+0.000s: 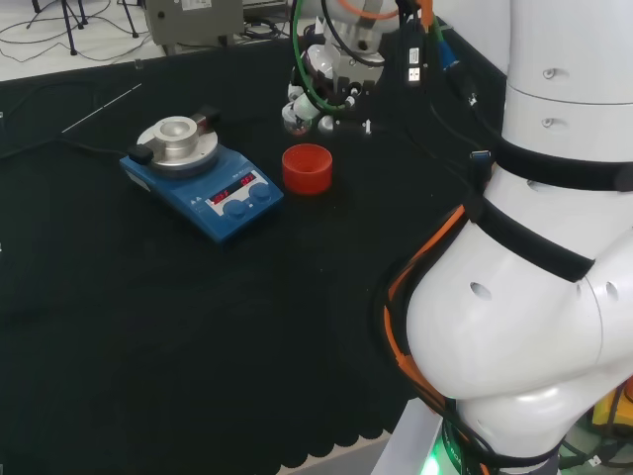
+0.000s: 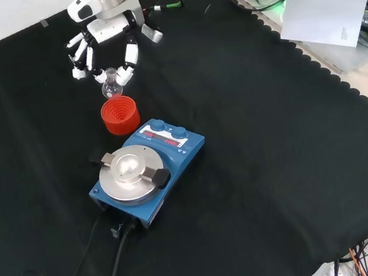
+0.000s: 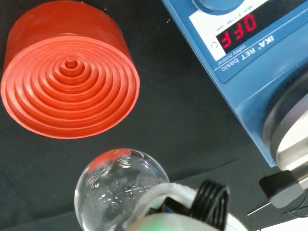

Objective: Place the round-bottom flask on the heater.

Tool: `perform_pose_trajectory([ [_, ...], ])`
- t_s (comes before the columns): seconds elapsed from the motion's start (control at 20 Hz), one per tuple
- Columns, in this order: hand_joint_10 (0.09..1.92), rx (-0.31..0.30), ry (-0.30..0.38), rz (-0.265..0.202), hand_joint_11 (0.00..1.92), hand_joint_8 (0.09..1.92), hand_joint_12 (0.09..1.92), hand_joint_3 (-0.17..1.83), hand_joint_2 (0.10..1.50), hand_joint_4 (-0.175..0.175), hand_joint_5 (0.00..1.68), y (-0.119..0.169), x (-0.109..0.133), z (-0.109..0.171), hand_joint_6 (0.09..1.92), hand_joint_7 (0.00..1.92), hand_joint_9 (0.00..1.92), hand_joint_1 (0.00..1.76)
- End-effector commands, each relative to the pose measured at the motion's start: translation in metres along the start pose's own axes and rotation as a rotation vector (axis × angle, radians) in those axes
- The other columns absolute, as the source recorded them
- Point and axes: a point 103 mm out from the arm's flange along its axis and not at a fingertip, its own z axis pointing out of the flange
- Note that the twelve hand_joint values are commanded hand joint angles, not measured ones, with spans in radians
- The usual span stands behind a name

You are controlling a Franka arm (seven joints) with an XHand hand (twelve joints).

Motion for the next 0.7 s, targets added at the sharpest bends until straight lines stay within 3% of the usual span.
perform_pose_trajectory([
  [0.05,0.52,-0.005,0.006,-0.015,0.17,0.53,1.32,0.74,0.65,0.175,1.19,-0.003,0.008,-0.009,0.86,0.5,0.65,1.1],
  [0.35,0.52,-0.005,0.001,-0.037,0.17,0.53,1.32,0.74,0.65,0.175,1.19,0.001,0.024,-0.017,0.86,0.49,0.65,1.11],
  [0.7,0.52,0.01,0.004,-0.101,0.17,0.53,1.32,0.74,0.65,0.175,1.19,0.015,0.056,-0.025,0.86,0.49,0.65,1.11],
])
